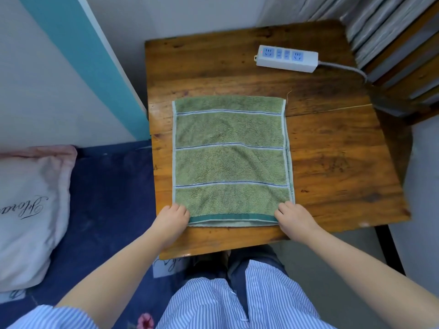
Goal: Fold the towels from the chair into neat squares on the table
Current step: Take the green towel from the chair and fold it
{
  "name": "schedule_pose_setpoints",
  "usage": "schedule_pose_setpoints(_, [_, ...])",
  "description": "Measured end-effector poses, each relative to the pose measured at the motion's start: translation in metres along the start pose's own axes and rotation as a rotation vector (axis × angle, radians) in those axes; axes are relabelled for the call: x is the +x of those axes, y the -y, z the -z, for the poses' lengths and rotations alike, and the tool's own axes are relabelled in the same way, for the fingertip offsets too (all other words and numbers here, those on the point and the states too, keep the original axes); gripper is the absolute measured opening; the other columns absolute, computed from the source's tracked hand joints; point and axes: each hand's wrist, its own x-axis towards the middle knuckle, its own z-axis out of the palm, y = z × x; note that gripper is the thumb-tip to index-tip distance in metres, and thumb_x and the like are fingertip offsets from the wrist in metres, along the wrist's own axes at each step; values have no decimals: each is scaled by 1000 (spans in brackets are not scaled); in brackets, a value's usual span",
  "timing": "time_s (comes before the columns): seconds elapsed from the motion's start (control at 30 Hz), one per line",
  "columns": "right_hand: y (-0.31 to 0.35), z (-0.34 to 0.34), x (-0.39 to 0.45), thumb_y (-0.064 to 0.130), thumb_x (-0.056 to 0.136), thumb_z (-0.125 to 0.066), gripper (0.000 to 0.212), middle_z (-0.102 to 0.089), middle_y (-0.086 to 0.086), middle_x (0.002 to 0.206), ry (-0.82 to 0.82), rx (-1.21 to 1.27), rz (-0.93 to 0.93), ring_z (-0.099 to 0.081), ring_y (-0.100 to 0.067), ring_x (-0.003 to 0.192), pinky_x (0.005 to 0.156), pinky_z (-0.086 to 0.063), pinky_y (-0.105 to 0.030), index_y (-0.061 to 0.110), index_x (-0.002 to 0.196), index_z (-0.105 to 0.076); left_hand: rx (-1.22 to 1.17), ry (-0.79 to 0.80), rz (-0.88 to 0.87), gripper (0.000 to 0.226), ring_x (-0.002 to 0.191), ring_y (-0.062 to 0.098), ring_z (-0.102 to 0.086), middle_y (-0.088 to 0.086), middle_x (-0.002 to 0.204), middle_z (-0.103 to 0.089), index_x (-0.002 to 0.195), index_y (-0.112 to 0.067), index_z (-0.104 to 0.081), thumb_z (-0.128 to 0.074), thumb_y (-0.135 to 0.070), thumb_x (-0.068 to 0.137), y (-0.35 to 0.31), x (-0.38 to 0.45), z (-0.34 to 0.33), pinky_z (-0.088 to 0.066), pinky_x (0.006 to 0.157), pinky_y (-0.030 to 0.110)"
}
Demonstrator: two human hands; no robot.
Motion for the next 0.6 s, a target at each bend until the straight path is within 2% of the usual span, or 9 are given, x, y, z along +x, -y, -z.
schedule_pose_setpoints(0.1, [-9, 5, 2, 15, 31, -89, 34, -60, 0, 53, 36, 85, 56, -59, -16, 46, 34, -39, -18, 14, 51, -62, 51, 33, -47, 40, 113, 29, -46, 11, 125, -47, 127, -4, -41, -46, -1, 88, -1, 1, -1, -39, 90, 32])
schedule_pose_setpoints(0.2, [-12, 17, 4, 19, 16, -87, 38, -56, 5, 45, 87, 53, 34, -55, -9, 40, 31, -34, -13, 17, 43, -61, 19, 61, -20, 36, 112, 29, -49, 9, 124, -51, 126, -7, -44, -44, -1, 90, -1, 1, 2, -39, 91, 33])
schedule_pose_setpoints(0.3, [-13, 25, 2, 8, 13, -83, 41, -52, 3, 42, 46, 12, 49, -51, -13, 36, 32, -33, -16, 17, 42, -55, -7, 25, -6, 33, 110, 26, -51, 5, 119, -55, 121, -10, -52, -45, -4, 89, -1, -1, 6, -38, 91, 31])
schedule_pose_setpoints(0.33, [-15, 27, 1, 3, 17, -80, 40, -51, 2, 43, 19, -11, 64, -51, -16, 37, 33, -34, -18, 16, 43, -53, -11, -34, -18, 28, 103, 25, -56, 4, 110, -60, 112, -11, -58, -54, -7, 85, 0, -4, 10, -40, 86, 30])
schedule_pose_setpoints(0.4, [-19, 31, -1, -2, 38, -65, 25, -50, -1, 47, -98, -59, 110, -51, -20, 41, 39, -35, -22, 14, 49, -50, 16, -107, -37, 27, 69, 17, -63, -3, 73, -66, 77, -17, -70, -81, -17, 52, 5, -12, 14, -45, 66, 23])
schedule_pose_setpoints(0.47, [-22, 32, -5, -3, 45, -54, 19, -50, -2, 50, -156, -74, 107, -50, -21, 46, 49, -34, -25, 14, 53, -49, 65, -191, -69, 32, 46, 14, -56, -8, 49, -57, 53, -21, -66, -85, -16, 27, 11, -14, 6, -37, 59, 23])
schedule_pose_setpoints(0.5, [-22, 33, -8, -4, 40, -60, 24, -51, -2, 51, -145, -88, 97, -50, -21, 46, 53, -32, -26, 14, 53, -51, 71, -218, -72, 32, 43, 14, -54, -7, 46, -55, 49, -21, -65, -84, -14, 24, 13, -15, 2, -30, 60, 24])
schedule_pose_setpoints(0.57, [-17, 29, -15, -6, 24, -72, 37, -51, 0, 50, -74, -111, 85, -51, -20, 46, 58, -24, -25, 15, 50, -54, 83, -180, -84, 28, 50, 16, -57, -6, 52, -58, 56, -19, -66, -84, -14, 34, 10, -19, 7, -25, 64, 25])
schedule_pose_setpoints(0.6, [-14, 26, -17, -3, 20, -75, 40, -52, 1, 50, -29, -108, 72, -52, -18, 47, 57, -23, -25, 16, 50, -56, 76, -116, -110, 24, 62, 17, -61, -4, 65, -63, 69, -18, -68, -81, -16, 48, 8, -20, 9, -30, 70, 25])
